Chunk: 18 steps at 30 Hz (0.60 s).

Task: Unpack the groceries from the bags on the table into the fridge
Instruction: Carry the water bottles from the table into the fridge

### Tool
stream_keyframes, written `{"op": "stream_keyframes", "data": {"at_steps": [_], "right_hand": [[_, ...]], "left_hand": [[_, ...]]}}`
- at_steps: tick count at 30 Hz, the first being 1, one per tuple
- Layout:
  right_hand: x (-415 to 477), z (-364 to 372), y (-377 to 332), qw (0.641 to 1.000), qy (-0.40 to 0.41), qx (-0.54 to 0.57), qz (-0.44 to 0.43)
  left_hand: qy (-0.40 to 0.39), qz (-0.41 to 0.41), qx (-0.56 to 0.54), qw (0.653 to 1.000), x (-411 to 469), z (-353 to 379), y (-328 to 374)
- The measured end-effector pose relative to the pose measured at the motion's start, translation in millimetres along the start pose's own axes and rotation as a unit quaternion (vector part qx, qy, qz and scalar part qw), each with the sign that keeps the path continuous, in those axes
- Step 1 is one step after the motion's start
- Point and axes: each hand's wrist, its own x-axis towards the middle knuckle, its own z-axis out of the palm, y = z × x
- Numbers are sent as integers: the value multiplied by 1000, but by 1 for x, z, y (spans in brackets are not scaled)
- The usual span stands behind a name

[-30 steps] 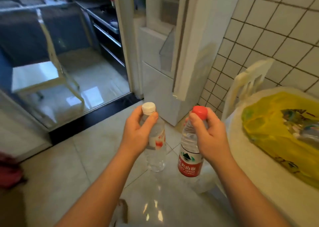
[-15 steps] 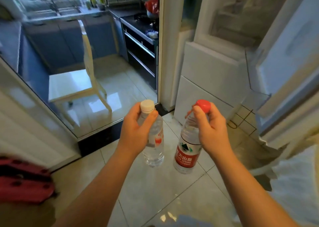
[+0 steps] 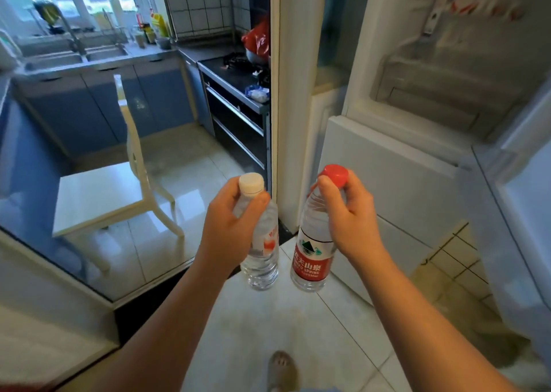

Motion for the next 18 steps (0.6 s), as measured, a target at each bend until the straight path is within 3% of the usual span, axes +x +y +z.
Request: {"op": "stream_keyframes", "data": {"at_steps": [8,18], "right_hand": [[139,-27,18,996,66,-27,-44],[256,-106,27,963,239,-94,-79]], "left_hand": [[-37,56,-20,998,154,72,-11],[-131,107,-119,978,300,203,-5]]}}
